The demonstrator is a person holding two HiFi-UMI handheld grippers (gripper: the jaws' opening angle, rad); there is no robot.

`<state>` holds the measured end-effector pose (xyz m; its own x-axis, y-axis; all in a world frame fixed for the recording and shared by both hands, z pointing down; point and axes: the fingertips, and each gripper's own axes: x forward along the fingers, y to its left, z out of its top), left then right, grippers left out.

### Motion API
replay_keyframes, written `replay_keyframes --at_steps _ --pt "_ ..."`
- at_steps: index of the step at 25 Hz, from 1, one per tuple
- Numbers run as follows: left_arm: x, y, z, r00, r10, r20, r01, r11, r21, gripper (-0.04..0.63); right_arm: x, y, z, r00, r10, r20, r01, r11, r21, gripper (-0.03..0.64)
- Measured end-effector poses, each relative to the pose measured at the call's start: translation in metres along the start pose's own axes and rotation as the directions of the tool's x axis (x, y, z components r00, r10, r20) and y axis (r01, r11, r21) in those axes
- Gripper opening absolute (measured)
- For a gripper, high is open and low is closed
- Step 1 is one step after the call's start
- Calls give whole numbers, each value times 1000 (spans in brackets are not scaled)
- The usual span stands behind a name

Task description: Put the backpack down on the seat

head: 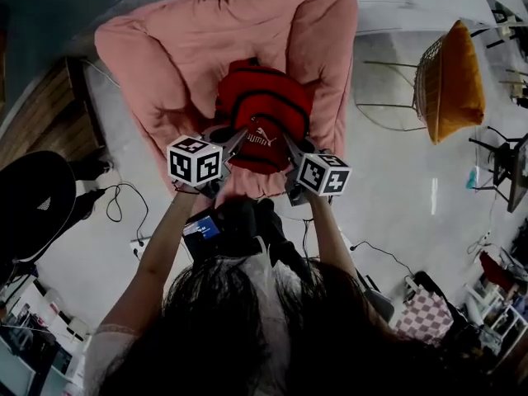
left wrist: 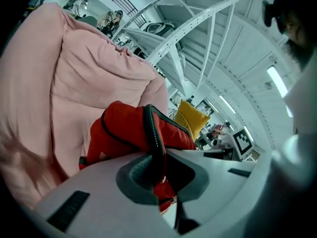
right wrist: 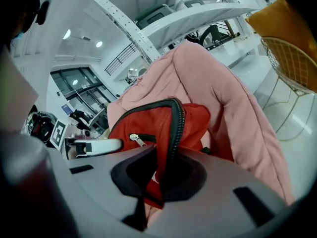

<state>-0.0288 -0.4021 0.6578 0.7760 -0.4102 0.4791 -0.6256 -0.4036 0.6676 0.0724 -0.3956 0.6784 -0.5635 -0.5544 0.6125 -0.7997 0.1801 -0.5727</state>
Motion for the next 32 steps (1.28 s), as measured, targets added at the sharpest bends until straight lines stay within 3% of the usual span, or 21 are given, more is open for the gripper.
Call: replay_keyframes --at_steps 4,8,13,17,19,23,27,29,30,32 --pt "30 31 -5 998 51 -44 -51 999 -6 32 21 -35 -6 995 -73 -63 73 997 6 44" --pt "55 68 -20 981 151 -119 -146 988 48 32 41 -64 -24 986 -107 -127 114 992 47 46" --pt "79 110 -35 971 193 -140 -201 978 -49 32 67 -89 -43 967 -131 -217 146 988 53 46" --pt "89 147 -56 945 267 -187 -286 955 -81 34 84 -108 -64 938 -162 -306 174 985 11 46" --pt "95 157 -70 938 272 -214 -300 947 -111 34 87 -114 -70 931 -169 -325 182 983 9 46" --pt "103 169 -83 922 299 -247 -327 942 -78 35 91 -120 -78 922 -179 -344 192 981 5 48" --pt "97 168 -81 932 298 -207 -318 946 -65 39 88 -110 -80 924 -163 -346 170 985 -11 58" --pt "90 166 -74 930 327 -170 -335 942 -18 104 81 -105 -77 927 -156 -341 155 987 -31 208" --pt "85 166 -73 923 349 -163 -353 936 3 191 76 -103 -75 929 -155 -335 149 988 -43 221" --pt "71 166 -75 913 377 -158 -381 925 5 240 65 -100 -69 939 -152 -309 141 988 -57 225"
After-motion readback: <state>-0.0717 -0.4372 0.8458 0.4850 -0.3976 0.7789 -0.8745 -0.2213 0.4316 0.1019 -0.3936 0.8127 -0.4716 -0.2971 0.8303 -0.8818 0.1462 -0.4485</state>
